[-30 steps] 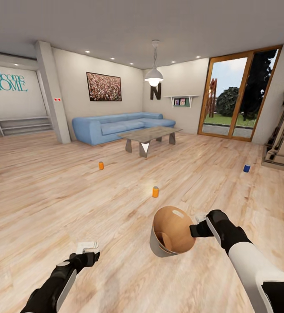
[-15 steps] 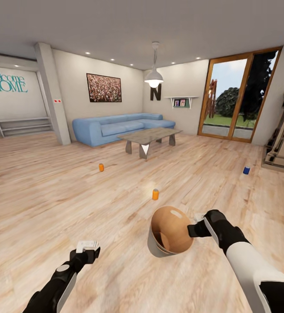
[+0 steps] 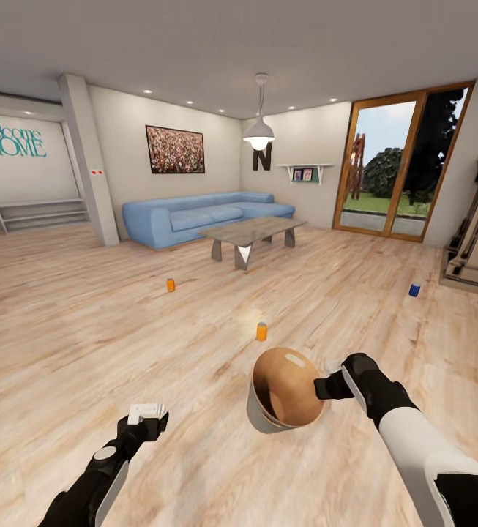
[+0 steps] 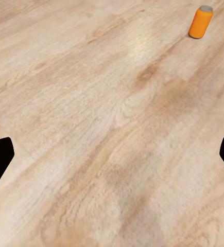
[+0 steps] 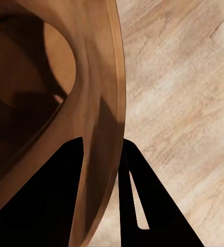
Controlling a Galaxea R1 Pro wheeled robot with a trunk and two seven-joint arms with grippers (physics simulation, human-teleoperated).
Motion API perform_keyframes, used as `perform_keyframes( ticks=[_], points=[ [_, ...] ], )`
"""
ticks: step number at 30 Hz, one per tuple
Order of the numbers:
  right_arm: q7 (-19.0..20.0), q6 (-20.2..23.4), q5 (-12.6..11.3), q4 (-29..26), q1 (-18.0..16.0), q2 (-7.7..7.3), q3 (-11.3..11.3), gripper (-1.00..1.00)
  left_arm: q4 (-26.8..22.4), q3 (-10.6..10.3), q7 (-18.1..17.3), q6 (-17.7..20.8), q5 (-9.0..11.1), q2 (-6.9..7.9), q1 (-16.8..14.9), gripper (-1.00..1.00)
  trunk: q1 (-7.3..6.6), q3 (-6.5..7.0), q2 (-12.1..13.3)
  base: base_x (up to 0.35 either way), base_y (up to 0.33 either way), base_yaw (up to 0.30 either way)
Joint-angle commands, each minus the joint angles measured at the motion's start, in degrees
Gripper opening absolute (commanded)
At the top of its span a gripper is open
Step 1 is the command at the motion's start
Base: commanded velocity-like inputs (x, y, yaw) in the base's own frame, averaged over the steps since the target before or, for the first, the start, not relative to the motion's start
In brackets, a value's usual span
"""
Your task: Put the three can of soda from the living room inside the tash can in the kitchen.
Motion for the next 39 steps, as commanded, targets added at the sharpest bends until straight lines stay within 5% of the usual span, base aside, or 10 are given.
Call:
perform_keyframes(
  ticks=[1,33,39],
  points=[
    [0.2,0.1,-1.1,0.0,0.0,0.01,-0.1,-1.00,0.0,0.0,0.0,0.0,0.0,0.00,0.0,1.00,-0.23,0.19,0.4,0.000,0.000,0.000],
    [-0.3,0.3,-0.5,0.1,0.0,-0.05,0.3,-1.00,0.0,-0.1,-0.1,-3.3,-0.1,0.17,0.0,1.00,-7.26,5.94,13.2,0.000,0.000,0.000],
    [-2.6,0.2,0.5,0.1,0.0,-1.10,1.5,-1.00,0.0,-0.1,-0.1,-3.4,-0.1,0.18,0.1,1.00,-7.26,5.94,13.2,0.000,0.000,0.000]
  ],
)
